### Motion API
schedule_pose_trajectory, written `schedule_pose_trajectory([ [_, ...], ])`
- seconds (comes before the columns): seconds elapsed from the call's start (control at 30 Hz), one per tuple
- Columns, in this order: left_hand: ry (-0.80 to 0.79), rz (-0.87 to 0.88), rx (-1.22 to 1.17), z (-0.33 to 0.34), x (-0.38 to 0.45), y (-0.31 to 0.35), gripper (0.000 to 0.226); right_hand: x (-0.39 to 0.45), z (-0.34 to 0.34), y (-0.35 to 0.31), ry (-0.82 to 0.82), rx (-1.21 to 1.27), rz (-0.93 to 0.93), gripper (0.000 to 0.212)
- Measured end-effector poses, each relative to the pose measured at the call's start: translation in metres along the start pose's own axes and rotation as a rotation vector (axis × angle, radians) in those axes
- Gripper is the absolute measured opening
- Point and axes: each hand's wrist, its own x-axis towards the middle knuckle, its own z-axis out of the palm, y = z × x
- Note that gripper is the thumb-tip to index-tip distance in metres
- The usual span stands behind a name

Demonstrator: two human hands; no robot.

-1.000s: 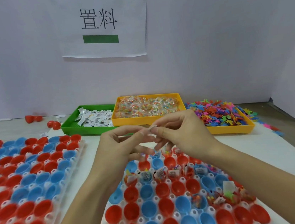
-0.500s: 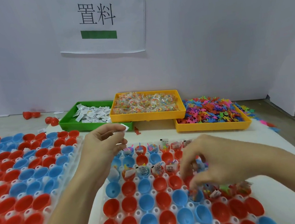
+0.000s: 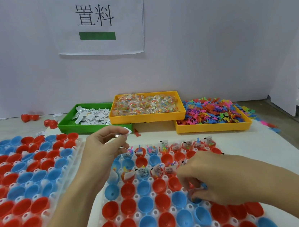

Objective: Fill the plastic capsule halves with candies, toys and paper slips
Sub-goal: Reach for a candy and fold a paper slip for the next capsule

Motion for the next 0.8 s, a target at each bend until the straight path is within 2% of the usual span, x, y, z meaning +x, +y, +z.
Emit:
schedule_pose_trajectory([
  [0.07,-0.010,0.010,0.015,0.000,0.000,0.000,0.013,0.002,-0.001,0.000,-0.010,0.017,0.006,0.008],
  [0.2,-0.091,0.054,0.059,-0.002,-0.001,0.002,0.016,0.002,-0.008,0.003,-0.002,0.019,0.000,0.026],
  [0.33,-0.272,0.106,0.086,0.001,-0.007,0.006,0.024,0.011,-0.011,0.008,0.220,0.119,0.012,0.019],
  [0.43,-0.360,0.101,0.048,0.009,-0.012,0.006,0.029,0.030,-0.002,0.003,0.450,0.411,0.080,0.023],
  [0.5,-0.406,0.089,0.030,0.015,-0.015,0.005,0.030,0.040,0.003,-0.003,0.518,0.614,0.133,0.031],
  [0.57,-0.430,0.082,0.035,0.018,-0.017,0.004,0.028,0.048,0.007,-0.008,0.576,0.759,0.137,0.029],
  [0.67,-0.422,0.098,0.081,0.019,-0.018,0.003,0.020,0.055,0.006,-0.015,0.712,0.798,0.113,0.003],
  [0.8,-0.368,0.075,0.071,0.020,-0.016,0.001,0.018,0.059,0.004,-0.018,0.804,0.767,0.127,0.005],
])
